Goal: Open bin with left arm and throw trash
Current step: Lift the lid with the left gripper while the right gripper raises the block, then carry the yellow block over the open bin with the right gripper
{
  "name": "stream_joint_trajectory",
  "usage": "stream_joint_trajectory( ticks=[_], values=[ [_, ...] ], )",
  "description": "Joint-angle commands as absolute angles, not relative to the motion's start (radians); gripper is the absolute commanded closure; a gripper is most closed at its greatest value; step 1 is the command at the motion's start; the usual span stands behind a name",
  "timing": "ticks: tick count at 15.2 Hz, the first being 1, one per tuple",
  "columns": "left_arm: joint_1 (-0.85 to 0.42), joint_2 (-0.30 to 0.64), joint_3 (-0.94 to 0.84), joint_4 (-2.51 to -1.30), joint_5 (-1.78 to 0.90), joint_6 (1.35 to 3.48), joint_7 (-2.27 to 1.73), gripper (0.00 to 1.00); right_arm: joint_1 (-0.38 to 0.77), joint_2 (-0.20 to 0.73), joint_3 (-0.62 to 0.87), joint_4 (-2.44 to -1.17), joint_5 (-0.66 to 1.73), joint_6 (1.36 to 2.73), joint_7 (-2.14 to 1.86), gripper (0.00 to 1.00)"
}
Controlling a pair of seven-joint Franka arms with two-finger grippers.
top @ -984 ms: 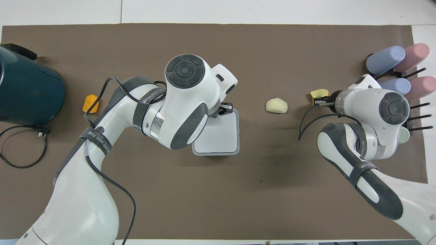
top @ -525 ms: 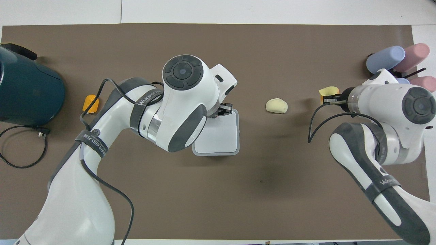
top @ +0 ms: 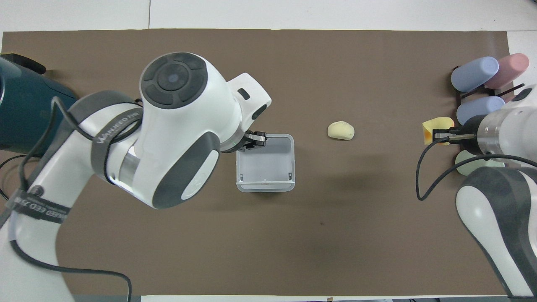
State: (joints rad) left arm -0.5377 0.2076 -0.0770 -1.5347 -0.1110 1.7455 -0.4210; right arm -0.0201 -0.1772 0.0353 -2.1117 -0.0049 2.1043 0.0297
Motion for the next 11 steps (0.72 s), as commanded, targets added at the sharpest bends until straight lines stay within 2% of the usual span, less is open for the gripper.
stream_joint_trajectory(
  ticks=[1, 3, 6, 7, 8, 11],
  values=[
    [-0.459, 0.114, -0.075, -1.559, -0.13, 1.648, -0.303, 1.0, -0.029, -0.195, 0.035, -2.018, 0.005, 1.935, 0.04, 1.0],
    [-0.396, 0.075, -0.075, -1.557, -0.13, 1.576, -0.209, 1.0, -0.029, -0.193, 0.035, -1.962, 0.003, 1.817, 0.041, 1.0],
    [-0.31, 0.032, -0.074, -1.559, -0.129, 1.494, -0.089, 1.0, -0.029, -0.193, 0.035, -1.951, 0.005, 1.77, 0.04, 1.0],
    [-0.281, 0.019, -0.074, -1.559, -0.127, 1.473, -0.042, 0.69, -0.026, -0.193, 0.037, -1.951, 0.006, 1.778, 0.041, 1.0],
    [-0.25, 0.008, -0.074, -1.56, -0.126, 1.464, -0.014, 0.01, -0.017, -0.193, 0.041, -1.953, 0.006, 1.787, 0.052, 1.0],
    [-0.18, -0.012, -0.074, -1.559, -0.115, 1.431, 0.04, 0.0, 0.047, -0.198, 0.052, -1.963, 0.026, 1.796, 0.141, 1.0]
  ],
)
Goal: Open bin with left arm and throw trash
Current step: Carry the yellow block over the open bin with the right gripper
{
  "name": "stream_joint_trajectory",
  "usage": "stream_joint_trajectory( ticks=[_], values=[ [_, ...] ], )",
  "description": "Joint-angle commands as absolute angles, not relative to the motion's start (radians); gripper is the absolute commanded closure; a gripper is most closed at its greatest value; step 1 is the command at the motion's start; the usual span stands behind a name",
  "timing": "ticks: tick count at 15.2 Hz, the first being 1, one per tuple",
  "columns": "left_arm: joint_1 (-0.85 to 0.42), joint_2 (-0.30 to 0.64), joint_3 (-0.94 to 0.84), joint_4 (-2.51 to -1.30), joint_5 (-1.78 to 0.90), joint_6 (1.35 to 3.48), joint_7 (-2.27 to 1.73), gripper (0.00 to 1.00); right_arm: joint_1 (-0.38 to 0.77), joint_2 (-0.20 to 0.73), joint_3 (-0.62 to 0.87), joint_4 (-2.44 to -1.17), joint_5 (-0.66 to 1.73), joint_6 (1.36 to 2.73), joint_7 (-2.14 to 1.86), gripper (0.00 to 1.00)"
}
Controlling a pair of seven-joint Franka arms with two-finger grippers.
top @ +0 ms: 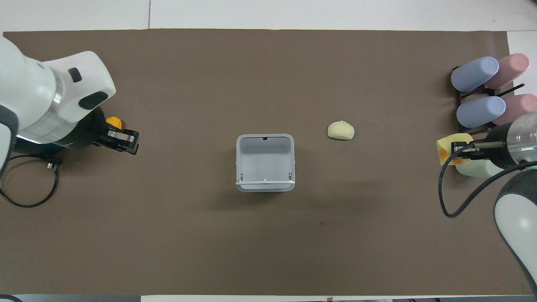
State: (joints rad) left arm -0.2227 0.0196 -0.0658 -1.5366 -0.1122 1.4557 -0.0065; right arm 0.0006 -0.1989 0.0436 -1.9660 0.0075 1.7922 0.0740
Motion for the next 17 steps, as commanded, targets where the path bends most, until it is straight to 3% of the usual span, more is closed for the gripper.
stream_joint_trajectory(
  ticks=[1, 6, 9, 11, 14, 17],
  values=[
    [-0.161, -0.014, -0.074, -1.559, -0.106, 1.419, 0.047, 0.0, 0.057, -0.199, 0.052, -1.963, 0.028, 1.805, 0.171, 1.0],
    [-0.106, -0.025, -0.051, -1.557, -0.015, 1.387, 0.112, 0.0, 0.199, -0.178, 0.061, -1.974, 0.029, 1.871, 0.312, 1.0],
    [-0.075, -0.025, -0.052, -1.559, 0.009, 1.388, 0.11, 0.0, 0.291, -0.114, 0.061, -1.95, 0.069, 1.936, 0.487, 1.0],
    [-0.072, -0.025, -0.051, -1.559, 0.017, 1.376, 0.11, 0.0, 0.333, -0.057, 0.063, -1.918, 0.12, 1.988, 0.538, 1.0],
    [-0.075, -0.023, -0.031, -1.557, 0.011, 1.387, 0.1, 0.0, 0.417, 0.105, 0.063, -1.763, 0.12, 2.005, 0.685, 1.0],
    [-0.074, -0.018, -0.029, -1.557, 0.005, 1.448, 0.095, 0.0, 0.468, 0.182, 0.063, -1.747, 0.121, 2.158, 0.784, 1.0]
  ],
)
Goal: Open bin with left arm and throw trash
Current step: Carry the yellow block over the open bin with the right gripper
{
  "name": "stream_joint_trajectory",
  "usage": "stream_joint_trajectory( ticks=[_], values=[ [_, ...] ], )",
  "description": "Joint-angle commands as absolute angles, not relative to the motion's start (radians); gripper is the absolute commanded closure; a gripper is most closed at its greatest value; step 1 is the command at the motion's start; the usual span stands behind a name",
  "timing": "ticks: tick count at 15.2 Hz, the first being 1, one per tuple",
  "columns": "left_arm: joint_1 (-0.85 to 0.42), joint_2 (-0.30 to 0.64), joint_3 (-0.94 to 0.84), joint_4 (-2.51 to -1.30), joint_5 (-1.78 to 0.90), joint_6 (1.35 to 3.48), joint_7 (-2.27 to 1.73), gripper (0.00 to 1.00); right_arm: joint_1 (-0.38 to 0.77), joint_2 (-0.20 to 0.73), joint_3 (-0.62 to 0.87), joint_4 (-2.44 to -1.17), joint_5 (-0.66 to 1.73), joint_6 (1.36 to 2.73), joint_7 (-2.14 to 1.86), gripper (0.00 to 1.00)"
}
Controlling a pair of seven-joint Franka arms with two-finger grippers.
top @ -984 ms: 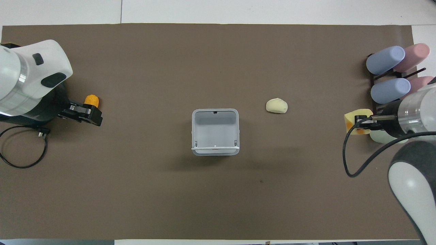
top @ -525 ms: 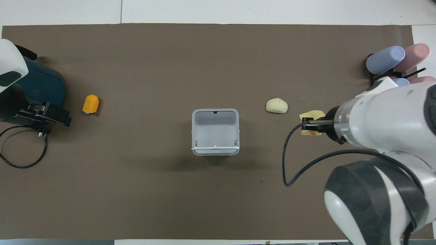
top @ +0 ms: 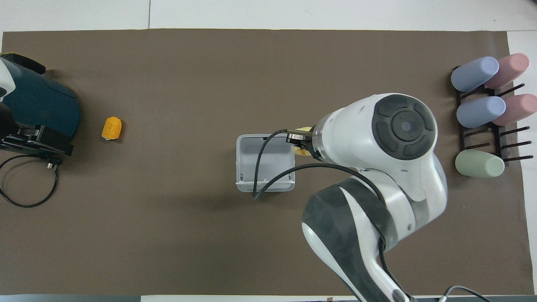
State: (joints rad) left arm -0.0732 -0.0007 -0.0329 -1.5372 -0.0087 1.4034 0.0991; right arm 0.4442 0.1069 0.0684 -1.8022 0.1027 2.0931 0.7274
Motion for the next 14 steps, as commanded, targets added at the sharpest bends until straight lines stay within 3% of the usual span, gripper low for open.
stream_joint_trajectory(
  ticks=[1, 10, 11, 12, 13, 14],
  values=[
    [-0.081, -0.02, -0.031, -1.559, 0.003, 1.459, 0.077, 0.0, 0.477, 0.196, 0.063, -1.749, 0.121, 2.187, 0.794, 1.0],
    [-0.077, -0.031, -0.051, -1.569, -0.023, 1.443, 0.04, 0.0, 0.545, 0.147, 0.064, -1.85, 0.21, 2.157, 0.83, 1.0],
    [-0.075, -0.031, -0.055, -1.569, -0.023, 1.44, 0.04, 0.0, 0.545, 0.146, 0.064, -1.85, 0.21, 2.154, 0.83, 0.71],
    [-0.075, -0.031, -0.057, -1.569, -0.023, 1.44, 0.04, 0.0, 0.545, 0.146, 0.064, -1.85, 0.21, 2.142, 0.83, 0.13],
    [-0.071, -0.032, -0.058, -1.569, -0.023, 1.44, 0.04, 0.0, 0.545, 0.146, 0.064, -1.845, 0.21, 2.123, 0.831, 0.0],
    [-0.061, -0.032, -0.066, -1.569, -0.023, 1.44, 0.037, 0.0, 0.545, 0.146, 0.064, -1.844, 0.21, 2.112, 0.828, 0.0]
  ],
)
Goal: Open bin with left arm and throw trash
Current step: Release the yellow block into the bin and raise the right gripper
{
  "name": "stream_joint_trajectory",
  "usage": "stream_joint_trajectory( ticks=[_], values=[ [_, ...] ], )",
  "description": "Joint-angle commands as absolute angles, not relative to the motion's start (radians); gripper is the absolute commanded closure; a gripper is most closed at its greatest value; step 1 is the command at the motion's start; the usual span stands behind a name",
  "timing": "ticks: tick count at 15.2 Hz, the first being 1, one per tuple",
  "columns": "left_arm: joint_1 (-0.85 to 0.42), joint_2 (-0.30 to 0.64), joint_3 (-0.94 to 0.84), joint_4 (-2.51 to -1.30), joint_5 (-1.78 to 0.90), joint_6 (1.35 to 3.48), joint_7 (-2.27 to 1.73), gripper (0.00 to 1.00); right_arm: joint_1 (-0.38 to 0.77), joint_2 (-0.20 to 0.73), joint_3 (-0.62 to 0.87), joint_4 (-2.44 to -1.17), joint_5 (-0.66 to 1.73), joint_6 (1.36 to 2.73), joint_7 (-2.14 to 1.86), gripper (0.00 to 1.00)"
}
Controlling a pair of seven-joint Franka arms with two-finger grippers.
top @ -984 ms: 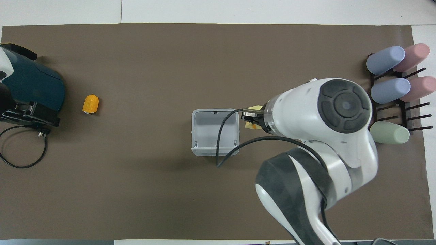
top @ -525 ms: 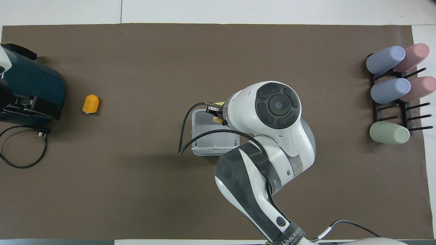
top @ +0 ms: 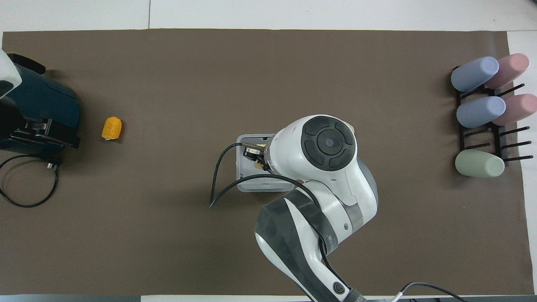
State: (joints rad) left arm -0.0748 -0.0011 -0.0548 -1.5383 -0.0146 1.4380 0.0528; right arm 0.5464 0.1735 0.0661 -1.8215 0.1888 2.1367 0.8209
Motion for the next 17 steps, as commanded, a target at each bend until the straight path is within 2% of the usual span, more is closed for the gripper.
stream_joint_trajectory(
  ticks=[1, 7, 12, 17],
  values=[
    [-0.054, -0.032, -0.077, -1.572, -0.025, 1.442, 0.037, 0.0, 0.545, 0.144, 0.064, -1.844, 0.21, 2.109, 0.828, 0.0],
    [-0.041, -0.038, -0.083, -1.578, -0.026, 1.445, 0.038, 0.0, 0.525, 0.138, 0.057, -1.844, 0.192, 2.117, 0.821, 0.0],
    [-0.043, -0.038, -0.081, -1.588, -0.026, 1.472, 0.048, 0.0, 0.399, 0.15, 0.057, -1.845, 0.19, 2.195, 0.677, 0.0],
    [-0.02, -0.008, -0.074, -1.716, -0.026, 1.659, 0.141, 0.0, 0.276, 0.132, 0.057, -1.943, 0.189, 2.25, 0.306, 0.0]
  ],
)
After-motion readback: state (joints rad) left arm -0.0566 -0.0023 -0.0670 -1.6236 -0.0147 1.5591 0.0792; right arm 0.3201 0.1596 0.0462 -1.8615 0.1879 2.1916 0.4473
